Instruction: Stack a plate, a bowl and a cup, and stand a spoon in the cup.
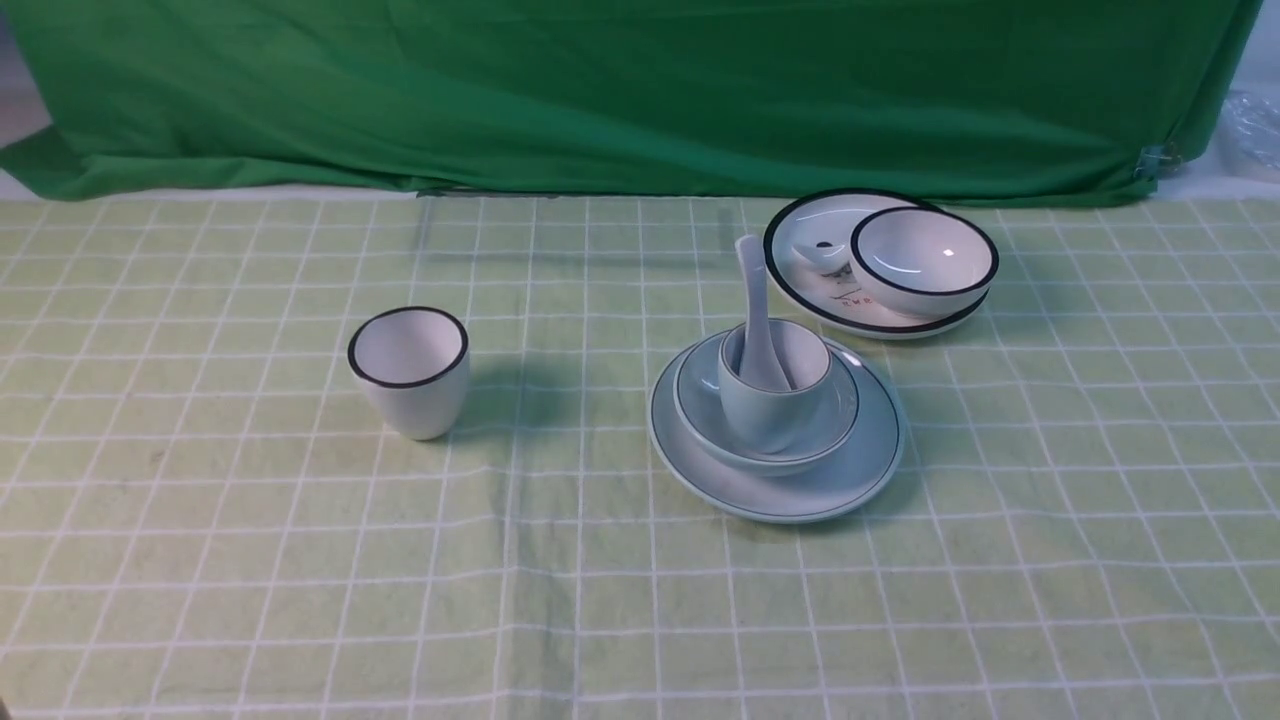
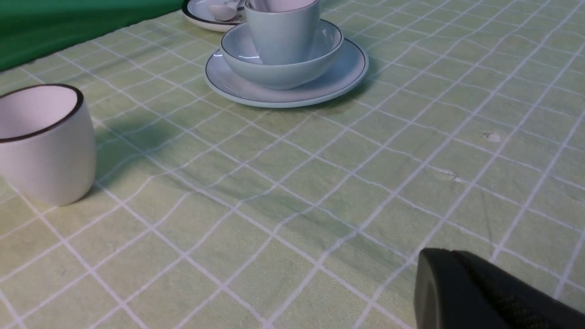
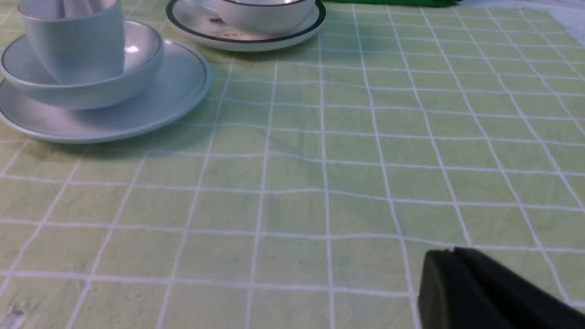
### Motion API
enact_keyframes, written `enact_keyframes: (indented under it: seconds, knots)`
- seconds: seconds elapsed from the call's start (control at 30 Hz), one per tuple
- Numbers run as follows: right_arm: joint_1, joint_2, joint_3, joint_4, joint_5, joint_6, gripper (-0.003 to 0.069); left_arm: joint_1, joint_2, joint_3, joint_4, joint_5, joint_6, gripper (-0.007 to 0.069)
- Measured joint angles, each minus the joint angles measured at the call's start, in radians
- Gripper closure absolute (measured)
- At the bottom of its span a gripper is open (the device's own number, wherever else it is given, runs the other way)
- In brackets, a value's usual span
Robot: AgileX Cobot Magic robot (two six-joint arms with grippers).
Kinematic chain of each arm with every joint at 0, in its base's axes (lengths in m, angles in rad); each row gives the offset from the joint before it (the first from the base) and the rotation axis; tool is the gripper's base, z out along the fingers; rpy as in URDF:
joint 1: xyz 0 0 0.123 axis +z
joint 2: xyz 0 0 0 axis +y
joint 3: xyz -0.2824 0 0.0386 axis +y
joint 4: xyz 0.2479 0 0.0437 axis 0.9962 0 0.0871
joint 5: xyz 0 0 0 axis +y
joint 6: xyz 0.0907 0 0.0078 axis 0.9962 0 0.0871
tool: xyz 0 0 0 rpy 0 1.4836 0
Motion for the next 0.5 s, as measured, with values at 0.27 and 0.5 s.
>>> enact_keyframes:
  seconds: [0.27,0.5]
  knots:
    - [0.000,0.000,0.000,0.000,0.000,0.000,0.0591,0.000,0.000,0.000,0.011,-0.007,0.000,0.0622]
    - [0.000,0.000,0.000,0.000,0.001,0.000,0.0570,0.083,-0.006,0.000,0.048,-0.213,0.004,0.0622]
